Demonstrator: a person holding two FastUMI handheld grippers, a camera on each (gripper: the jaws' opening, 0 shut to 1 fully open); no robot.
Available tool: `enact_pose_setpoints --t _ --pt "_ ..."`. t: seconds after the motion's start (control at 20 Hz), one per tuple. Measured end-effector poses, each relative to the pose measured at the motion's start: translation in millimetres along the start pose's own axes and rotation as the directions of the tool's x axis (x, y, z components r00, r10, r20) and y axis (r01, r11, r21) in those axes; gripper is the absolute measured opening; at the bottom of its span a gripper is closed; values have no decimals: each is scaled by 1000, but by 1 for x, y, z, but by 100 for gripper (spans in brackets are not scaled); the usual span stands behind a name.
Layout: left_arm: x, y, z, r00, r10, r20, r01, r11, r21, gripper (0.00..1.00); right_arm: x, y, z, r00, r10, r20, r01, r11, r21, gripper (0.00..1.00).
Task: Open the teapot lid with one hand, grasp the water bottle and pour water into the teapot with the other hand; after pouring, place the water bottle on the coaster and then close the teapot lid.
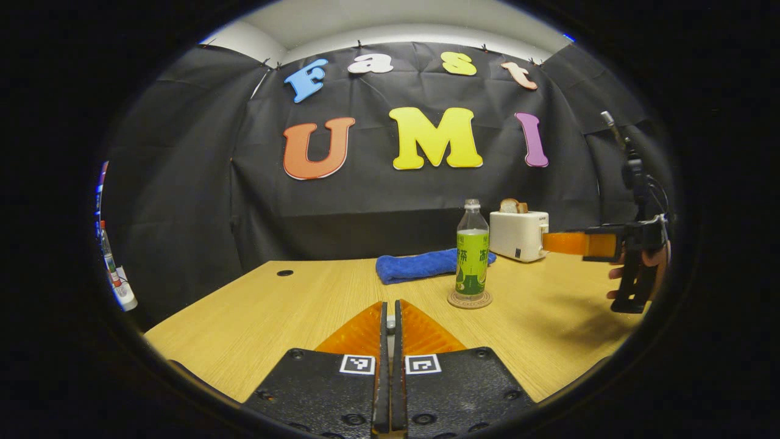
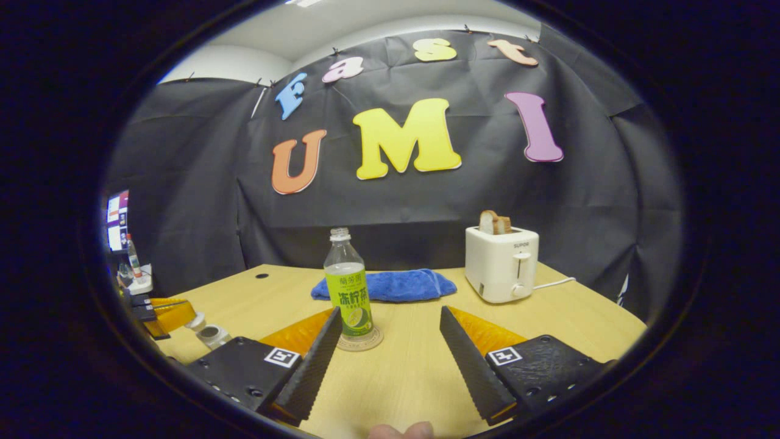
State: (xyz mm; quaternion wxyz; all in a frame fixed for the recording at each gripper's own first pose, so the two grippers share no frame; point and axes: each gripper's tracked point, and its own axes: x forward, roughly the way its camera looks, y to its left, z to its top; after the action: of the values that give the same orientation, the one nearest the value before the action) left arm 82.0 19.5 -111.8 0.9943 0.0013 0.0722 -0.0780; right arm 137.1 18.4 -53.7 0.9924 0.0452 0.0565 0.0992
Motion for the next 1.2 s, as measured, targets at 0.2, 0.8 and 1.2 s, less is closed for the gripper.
enact_pose_setpoints --t 0.2,0.8,1.2 --pt "12 5 -7 1000 21 -8 -21 1000 -20 4 -30 -9 2 1000 -7 22 7 999 32 96" --pt "14 12 -13 999 45 -22 -47 996 -76 5 -45 -12 -6 1000 4 6 -4 998 62 96" --pt "14 13 -16 997 63 -48 -66 996 -65 5 -47 -13 -8 1000 17 8 -18 998 64 96"
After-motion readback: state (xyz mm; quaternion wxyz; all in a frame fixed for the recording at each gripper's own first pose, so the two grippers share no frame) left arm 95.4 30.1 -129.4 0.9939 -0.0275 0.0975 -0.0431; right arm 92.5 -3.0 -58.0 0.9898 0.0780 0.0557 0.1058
